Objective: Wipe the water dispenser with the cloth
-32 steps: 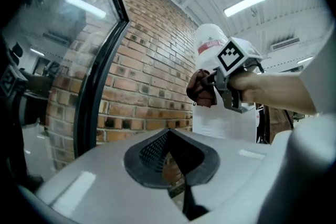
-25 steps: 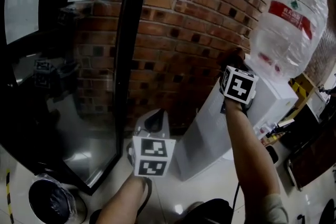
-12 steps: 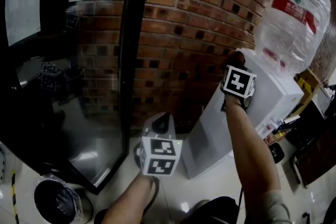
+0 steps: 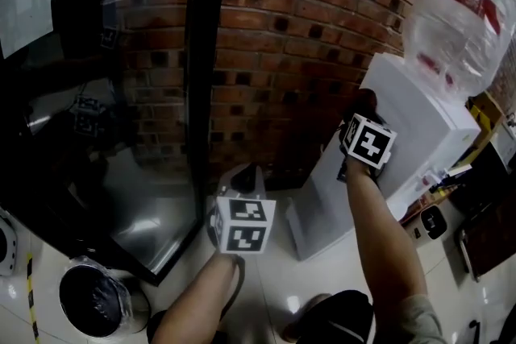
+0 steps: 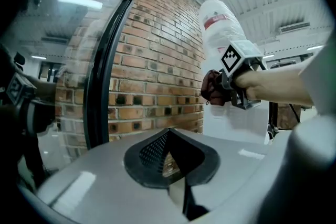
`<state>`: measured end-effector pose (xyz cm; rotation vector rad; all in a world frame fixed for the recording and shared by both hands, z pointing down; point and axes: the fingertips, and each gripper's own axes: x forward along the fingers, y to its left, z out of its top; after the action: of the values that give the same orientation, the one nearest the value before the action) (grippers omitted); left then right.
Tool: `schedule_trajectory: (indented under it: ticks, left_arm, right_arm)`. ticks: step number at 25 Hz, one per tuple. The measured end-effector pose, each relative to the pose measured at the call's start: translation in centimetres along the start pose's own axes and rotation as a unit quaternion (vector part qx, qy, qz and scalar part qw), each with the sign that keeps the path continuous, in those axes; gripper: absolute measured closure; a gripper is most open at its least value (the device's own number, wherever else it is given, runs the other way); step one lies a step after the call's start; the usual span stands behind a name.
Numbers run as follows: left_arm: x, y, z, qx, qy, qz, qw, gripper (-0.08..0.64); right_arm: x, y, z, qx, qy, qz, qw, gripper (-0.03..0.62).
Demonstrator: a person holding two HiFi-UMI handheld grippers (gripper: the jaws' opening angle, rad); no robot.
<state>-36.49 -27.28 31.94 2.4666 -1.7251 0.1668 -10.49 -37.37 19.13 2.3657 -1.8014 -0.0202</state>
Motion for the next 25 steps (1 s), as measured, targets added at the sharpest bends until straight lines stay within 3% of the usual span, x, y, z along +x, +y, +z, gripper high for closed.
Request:
schedule_trajectory:
  ticks: [8, 17, 25]
  left_arm:
    - [0.0, -1.1, -2.1, 0.001, 0.018, -0.008, 0.9998, 0.560]
    - [1.6, -0.9, -6.0, 0.031, 0.053, -0.010, 0.9981, 0.560]
    - [4.8, -0.9, -7.5, 0.020, 0.055, -0.011, 0.9982, 0.560]
  right_arm:
    - [0.3, 0.4, -8.2, 0.048, 0.041, 0.022, 0.998, 0.502]
    - [0.5, 1.3, -14.7, 0.118, 0.054, 0.044, 0.991, 0.502]
    - [1.4, 2.8, -22.2, 0.120, 0.096, 0.050, 0.987, 0.502]
